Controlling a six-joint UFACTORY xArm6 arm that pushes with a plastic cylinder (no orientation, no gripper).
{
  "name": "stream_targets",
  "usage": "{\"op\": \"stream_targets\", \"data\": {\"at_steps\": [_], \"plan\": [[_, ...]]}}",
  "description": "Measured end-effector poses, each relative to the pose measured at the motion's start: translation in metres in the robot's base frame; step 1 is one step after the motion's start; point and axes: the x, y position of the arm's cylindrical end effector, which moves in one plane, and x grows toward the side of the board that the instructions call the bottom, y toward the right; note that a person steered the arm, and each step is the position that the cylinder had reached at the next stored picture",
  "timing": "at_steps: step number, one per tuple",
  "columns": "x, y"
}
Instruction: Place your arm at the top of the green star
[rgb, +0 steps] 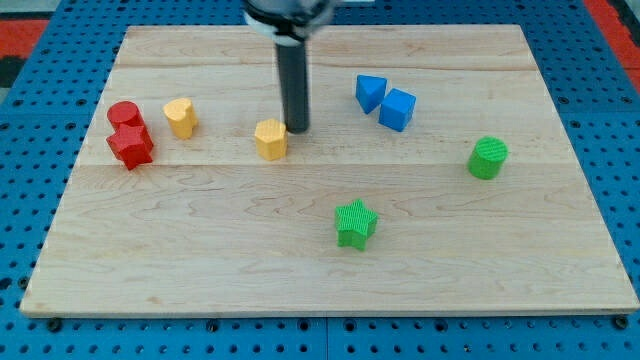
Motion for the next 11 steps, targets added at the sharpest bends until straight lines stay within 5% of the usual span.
{"op": "stream_targets", "data": {"at_steps": [2, 7, 9, 11], "plan": [[0.004, -0.069], [0.000, 0.046], [0.060, 0.065], [0.057, 0.047]]}}
